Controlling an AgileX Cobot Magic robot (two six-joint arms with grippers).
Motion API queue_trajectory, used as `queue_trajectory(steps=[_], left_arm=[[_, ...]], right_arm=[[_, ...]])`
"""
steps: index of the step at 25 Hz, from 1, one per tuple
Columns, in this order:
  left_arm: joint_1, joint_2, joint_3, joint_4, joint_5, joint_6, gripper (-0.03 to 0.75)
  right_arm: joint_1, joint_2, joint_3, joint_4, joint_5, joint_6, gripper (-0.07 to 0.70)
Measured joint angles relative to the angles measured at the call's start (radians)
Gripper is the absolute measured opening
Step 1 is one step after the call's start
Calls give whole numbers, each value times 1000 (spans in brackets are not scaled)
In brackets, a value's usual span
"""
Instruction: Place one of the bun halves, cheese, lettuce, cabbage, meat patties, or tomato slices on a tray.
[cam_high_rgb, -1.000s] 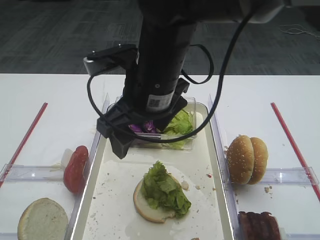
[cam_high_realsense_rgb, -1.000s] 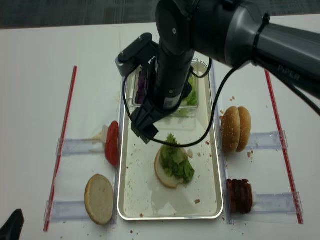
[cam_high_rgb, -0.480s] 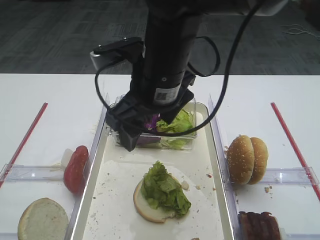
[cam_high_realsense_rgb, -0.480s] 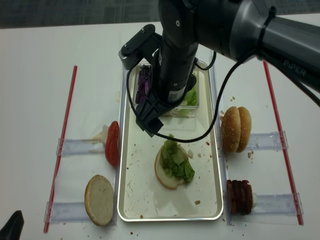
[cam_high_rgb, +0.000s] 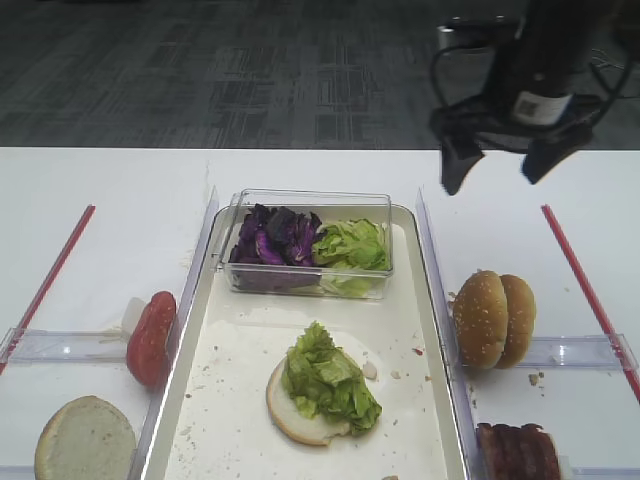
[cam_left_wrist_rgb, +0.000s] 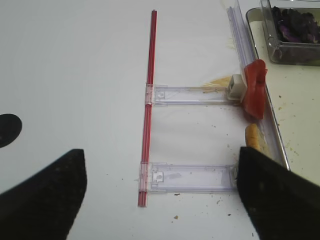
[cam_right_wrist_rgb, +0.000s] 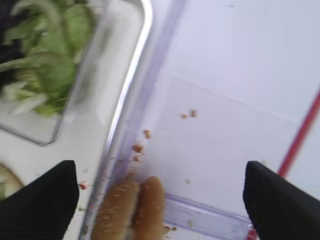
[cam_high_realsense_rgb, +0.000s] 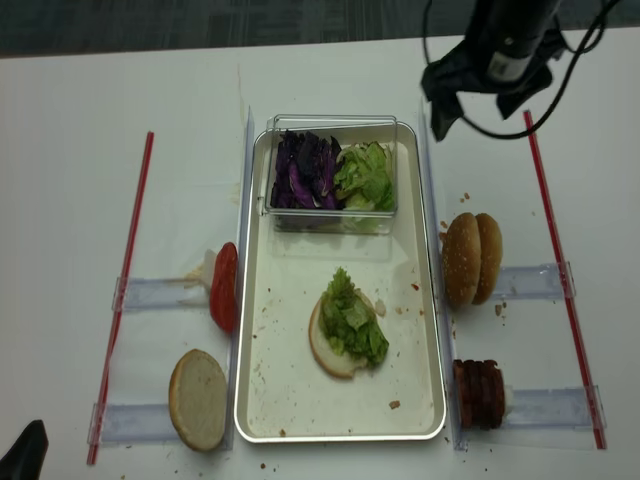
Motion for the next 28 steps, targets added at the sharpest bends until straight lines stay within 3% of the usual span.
queue_trajectory(steps=[4, 7, 28], left_arm=[[0, 0, 0, 0, 0, 0, 599], [0, 0, 0, 0, 0, 0, 599], [0, 0, 0, 0, 0, 0, 599]], right_arm=[[-145, 0, 0, -4, 35, 7, 689], [-197, 0, 0, -8, 45, 7, 689], [-208, 0, 0, -25, 49, 7, 689]])
